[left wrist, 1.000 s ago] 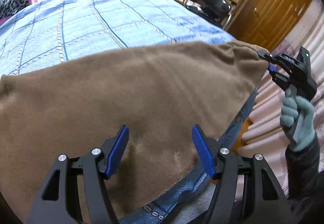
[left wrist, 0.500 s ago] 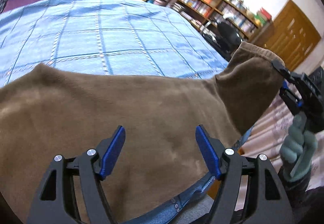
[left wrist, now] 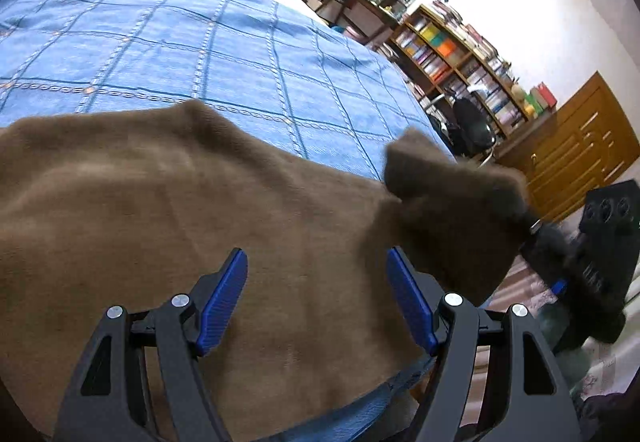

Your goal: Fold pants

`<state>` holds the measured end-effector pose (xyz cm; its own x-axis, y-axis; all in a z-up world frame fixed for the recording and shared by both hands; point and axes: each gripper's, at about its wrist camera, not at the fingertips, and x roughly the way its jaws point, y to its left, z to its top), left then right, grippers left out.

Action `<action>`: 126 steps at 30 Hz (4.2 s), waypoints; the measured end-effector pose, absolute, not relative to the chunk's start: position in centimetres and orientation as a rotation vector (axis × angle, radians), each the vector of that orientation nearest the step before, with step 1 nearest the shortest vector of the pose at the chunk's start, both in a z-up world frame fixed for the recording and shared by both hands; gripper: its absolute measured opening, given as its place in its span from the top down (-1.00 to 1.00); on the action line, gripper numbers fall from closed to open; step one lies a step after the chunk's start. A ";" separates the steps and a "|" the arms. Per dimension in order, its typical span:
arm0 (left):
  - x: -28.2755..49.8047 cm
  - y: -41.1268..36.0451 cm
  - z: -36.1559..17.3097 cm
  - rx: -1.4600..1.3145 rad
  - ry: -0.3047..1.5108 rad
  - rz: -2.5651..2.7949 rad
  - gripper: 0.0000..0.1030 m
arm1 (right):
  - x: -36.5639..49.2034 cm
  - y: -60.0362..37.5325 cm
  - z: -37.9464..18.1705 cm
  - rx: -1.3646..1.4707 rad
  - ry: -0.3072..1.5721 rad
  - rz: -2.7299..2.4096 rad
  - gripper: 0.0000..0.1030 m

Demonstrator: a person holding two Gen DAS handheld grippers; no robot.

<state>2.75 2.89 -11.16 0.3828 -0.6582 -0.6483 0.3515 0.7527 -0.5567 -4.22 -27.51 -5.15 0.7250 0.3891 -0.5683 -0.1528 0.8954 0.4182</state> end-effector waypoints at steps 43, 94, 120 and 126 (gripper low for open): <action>5.8 -3.0 -14.4 -0.285 1.216 -0.664 0.17 | -8.8 -27.2 -12.7 0.367 0.904 0.688 -0.22; 1.7 1.6 -11.1 -0.223 0.975 -0.439 -0.13 | -5.0 -30.0 -15.9 0.288 0.903 0.355 -0.18; -2.8 17.5 -8.8 -0.465 0.827 -0.108 -0.34 | -4.9 -28.8 -16.3 0.244 0.918 0.324 -0.20; -5.8 24.3 -8.5 -0.580 0.798 0.114 -0.35 | -4.8 -28.5 -16.2 0.237 0.921 0.311 -0.21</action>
